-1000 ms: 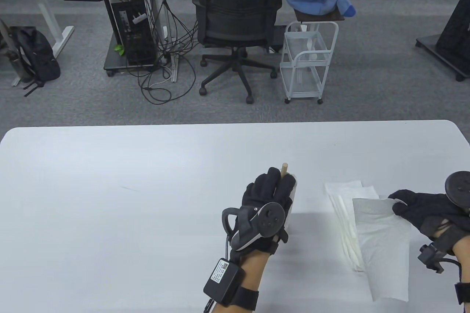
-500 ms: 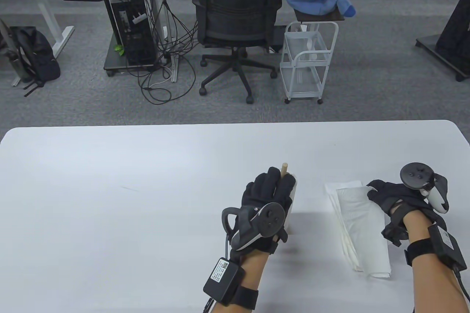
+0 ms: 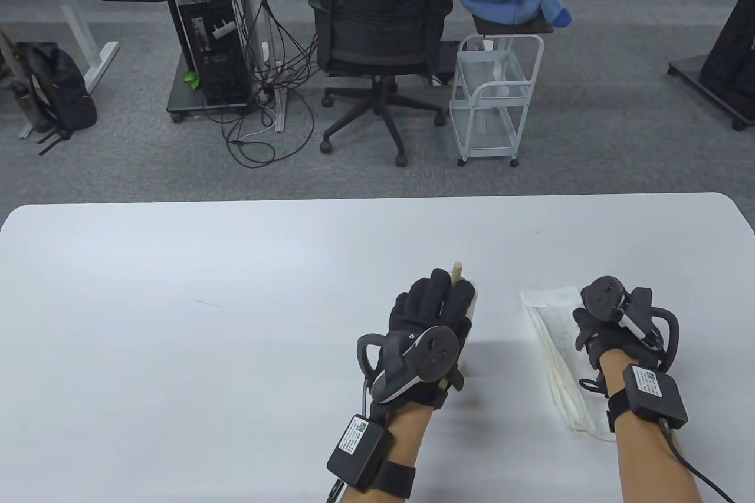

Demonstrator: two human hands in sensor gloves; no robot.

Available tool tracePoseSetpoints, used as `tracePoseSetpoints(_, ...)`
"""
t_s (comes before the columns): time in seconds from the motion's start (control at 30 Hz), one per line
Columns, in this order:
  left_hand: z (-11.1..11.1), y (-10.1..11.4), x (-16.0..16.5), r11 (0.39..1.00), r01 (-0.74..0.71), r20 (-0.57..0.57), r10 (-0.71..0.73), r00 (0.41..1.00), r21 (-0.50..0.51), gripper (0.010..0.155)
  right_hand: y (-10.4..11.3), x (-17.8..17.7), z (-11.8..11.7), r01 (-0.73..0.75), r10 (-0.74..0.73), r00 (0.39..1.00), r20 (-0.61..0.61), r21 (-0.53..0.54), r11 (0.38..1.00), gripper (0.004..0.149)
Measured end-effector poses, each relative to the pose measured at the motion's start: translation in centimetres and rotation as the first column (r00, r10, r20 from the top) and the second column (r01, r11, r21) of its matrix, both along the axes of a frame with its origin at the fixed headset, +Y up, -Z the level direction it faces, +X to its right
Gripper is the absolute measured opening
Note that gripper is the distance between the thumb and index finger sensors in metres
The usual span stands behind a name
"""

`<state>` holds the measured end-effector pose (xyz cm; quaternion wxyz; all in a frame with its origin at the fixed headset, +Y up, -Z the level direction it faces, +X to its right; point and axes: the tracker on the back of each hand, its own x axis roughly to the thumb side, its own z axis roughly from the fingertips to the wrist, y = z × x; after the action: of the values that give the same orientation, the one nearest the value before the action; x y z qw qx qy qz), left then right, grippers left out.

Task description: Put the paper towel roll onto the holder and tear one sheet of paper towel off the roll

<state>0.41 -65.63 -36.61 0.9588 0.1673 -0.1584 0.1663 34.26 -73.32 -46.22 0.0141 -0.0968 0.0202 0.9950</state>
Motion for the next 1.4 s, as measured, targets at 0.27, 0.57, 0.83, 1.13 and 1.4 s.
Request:
tracePoseSetpoints(0.27,0.0,0.3,0.4,0.999,0.035,0.002,-0.035,0.999,-0.022,0.064,1.6,-1.1,1.4,-0.021,0.020,1.000,-0.023,-0.039,0.999,0.075)
tracePoseSetpoints(0.57,2.2,2.1,-1.3,0.995,0.099,-0.006,-0.099,0.995,0.027,0.079,4.8,-2.5,4.2,0.102,-0.106,0.990,-0.088,-0.053,0.993,0.085)
tracePoseSetpoints(0.83,5.8,2.6,-7.3,1.000,-0.018,-0.091,0.017,0.996,-0.002,0.083,6.9,-6.7,8.9,0.123,-0.096,0.978,-0.185,0.139,0.983,0.075)
tracePoseSetpoints(1.13,8.6,-0.7,-10.9,0.996,-0.045,-0.120,0.035,0.992,-0.078,0.080,5.2,-9.4,12.6,0.138,-0.105,0.965,-0.240,0.128,0.982,0.070)
tracePoseSetpoints(1.4,9.5,-1.6,-11.0,0.994,-0.021,-0.133,0.006,0.991,-0.112,0.079,3.8,-8.8,14.9,0.180,-0.153,0.964,-0.217,0.110,0.978,0.071)
